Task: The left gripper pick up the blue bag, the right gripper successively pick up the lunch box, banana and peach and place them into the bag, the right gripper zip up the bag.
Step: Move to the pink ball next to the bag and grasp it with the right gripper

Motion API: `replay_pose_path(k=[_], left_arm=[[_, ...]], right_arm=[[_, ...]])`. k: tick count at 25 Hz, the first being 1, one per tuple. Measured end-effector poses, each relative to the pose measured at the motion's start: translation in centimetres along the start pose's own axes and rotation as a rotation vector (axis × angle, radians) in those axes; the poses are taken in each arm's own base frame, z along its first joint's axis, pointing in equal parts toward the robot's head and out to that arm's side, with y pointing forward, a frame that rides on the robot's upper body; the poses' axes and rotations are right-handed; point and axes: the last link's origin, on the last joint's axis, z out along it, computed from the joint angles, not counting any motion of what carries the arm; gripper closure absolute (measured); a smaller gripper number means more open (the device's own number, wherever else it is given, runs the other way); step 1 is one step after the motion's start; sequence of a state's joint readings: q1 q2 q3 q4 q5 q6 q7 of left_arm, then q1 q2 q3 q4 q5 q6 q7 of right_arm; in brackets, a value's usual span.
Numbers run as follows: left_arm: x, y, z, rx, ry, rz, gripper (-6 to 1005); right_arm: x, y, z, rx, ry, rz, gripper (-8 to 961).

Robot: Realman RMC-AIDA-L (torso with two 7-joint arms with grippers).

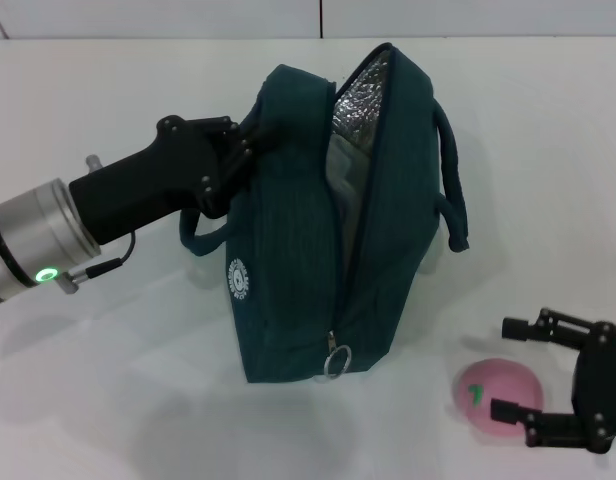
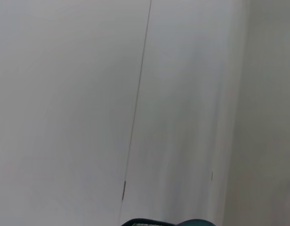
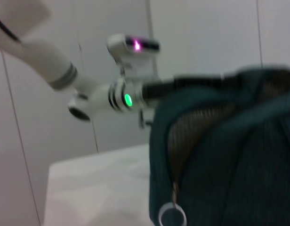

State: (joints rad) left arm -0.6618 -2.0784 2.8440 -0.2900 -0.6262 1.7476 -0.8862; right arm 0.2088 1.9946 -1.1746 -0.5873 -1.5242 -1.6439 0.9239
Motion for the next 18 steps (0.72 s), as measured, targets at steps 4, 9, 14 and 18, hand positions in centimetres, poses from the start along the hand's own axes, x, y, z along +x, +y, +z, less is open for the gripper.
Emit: replay_pose_path(k=[4, 9, 14, 18], left_arm=[[0.2, 0.0, 0.5, -0.012, 0.004, 0.005, 949], [0.3, -0.1, 0.5, -0.009, 0.005, 0.009, 949], [0.3, -0.1, 0.5, -0.006, 0.006, 0.01, 949], [0.3, -0.2, 0.6, -0.008, 0.008, 0.011, 949]], right_arm=[[1.5, -0.2, 0.4, 0.027, 0.081, 0.022, 129], [2.3, -0.9, 0.9, 0.055, 0.132, 0.03, 130], [2.5, -1.1, 1.0, 0.053, 0.159, 0.022, 130], [2.5, -1.1, 1.0, 0.031, 0.175, 0.014, 131]])
